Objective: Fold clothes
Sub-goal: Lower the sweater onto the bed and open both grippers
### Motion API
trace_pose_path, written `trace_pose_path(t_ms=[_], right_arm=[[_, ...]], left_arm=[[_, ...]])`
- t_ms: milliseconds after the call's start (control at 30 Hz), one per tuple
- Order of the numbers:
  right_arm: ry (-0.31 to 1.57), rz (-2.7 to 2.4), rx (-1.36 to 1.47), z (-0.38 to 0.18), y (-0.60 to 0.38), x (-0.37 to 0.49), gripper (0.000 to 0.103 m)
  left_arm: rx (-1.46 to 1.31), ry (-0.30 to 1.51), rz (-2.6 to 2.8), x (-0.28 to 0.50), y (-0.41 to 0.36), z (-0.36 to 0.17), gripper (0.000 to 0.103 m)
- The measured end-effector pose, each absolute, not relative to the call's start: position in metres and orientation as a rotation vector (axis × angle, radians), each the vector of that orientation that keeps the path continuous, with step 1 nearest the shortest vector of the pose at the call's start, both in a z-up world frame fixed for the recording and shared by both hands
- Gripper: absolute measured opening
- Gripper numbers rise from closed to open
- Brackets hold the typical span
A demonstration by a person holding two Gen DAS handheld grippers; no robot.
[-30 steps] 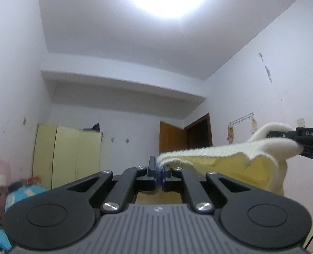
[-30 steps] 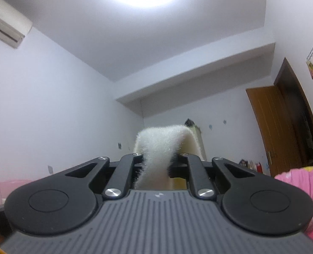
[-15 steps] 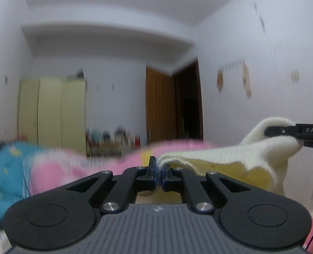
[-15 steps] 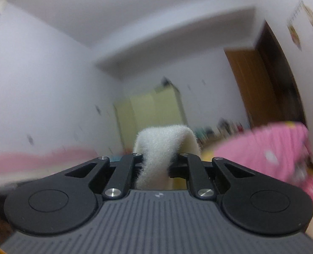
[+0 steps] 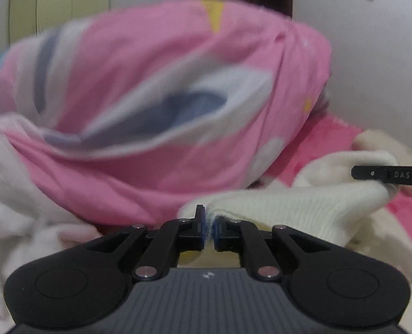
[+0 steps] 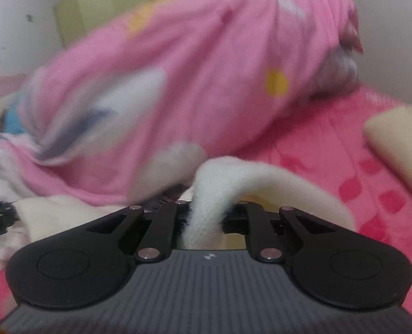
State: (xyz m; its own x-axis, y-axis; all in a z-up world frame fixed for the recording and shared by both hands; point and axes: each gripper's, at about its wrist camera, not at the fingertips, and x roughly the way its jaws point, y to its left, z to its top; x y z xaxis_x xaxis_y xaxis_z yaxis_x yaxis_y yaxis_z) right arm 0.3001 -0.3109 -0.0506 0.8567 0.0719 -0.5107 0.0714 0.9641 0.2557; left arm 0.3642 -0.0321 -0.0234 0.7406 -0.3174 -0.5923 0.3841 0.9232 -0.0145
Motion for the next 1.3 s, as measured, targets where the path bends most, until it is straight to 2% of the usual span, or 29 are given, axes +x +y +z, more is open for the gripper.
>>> trace_pose_path(t_ms=[33, 67, 100, 133, 167, 233, 333, 400, 567, 733, 800, 933, 1067, 1300], right_arm=[[0.562, -0.007, 0.273, -0.057, -0.310, 0.311, 0.010], [0.573, -0.009, 0.272, -0.064, -0.310, 0.318, 0.011], [0.585, -0.010, 0.271, -0.070, -0.310, 0.324, 0.012], [0.596, -0.011, 0.271, -0.076, -0.310, 0.331, 0.013], [0.607, -0.012, 0.270, -0.082, -0.310, 0.337, 0.015], [0.625, -0.012, 0.270, -0.089, -0.312, 0.347, 0.026], [0.645, -0.002, 0.305, -0.088, -0.321, 0.354, 0.035], [0.644, 0.012, 0.369, -0.081, -0.333, 0.347, 0.063], [0.612, 0.033, 0.511, -0.059, -0.359, 0.306, 0.077], [0.565, 0.080, 0.565, -0.024, -0.366, 0.239, 0.079], [0.548, 0.110, 0.591, -0.011, -0.368, 0.211, 0.081], [0.515, 0.170, 0.628, 0.014, -0.363, 0.151, 0.081], [0.489, 0.247, 0.659, 0.024, -0.345, 0.095, 0.082], [0.549, 0.328, 0.650, 0.014, -0.302, 0.031, 0.082]], left_arm=[[0.104, 0.647, -0.381, 0.372, -0.031, -0.036, 0.019], [0.094, 0.667, -0.379, 0.379, -0.029, -0.047, 0.032], [0.075, 0.689, -0.380, 0.384, -0.027, -0.052, 0.041], [0.050, 0.709, -0.374, 0.387, -0.024, -0.057, 0.058], [0.025, 0.720, -0.364, 0.387, -0.021, -0.059, 0.066], [-0.025, 0.721, -0.351, 0.386, -0.013, -0.060, 0.067], [-0.072, 0.701, -0.356, 0.372, -0.001, -0.040, 0.074], [-0.087, 0.674, -0.357, 0.356, 0.007, -0.018, 0.075], [-0.091, 0.587, -0.353, 0.303, 0.031, 0.052, 0.079], [0.000, 0.470, -0.313, 0.213, 0.063, 0.133, 0.087], [0.053, 0.446, -0.259, 0.172, 0.076, 0.158, 0.087], [0.068, 0.425, -0.252, 0.089, 0.111, 0.182, 0.093], [0.079, 0.490, -0.290, 0.027, 0.118, 0.154, 0.093], [0.094, 0.686, -0.396, -0.024, 0.084, 0.052, 0.093]])
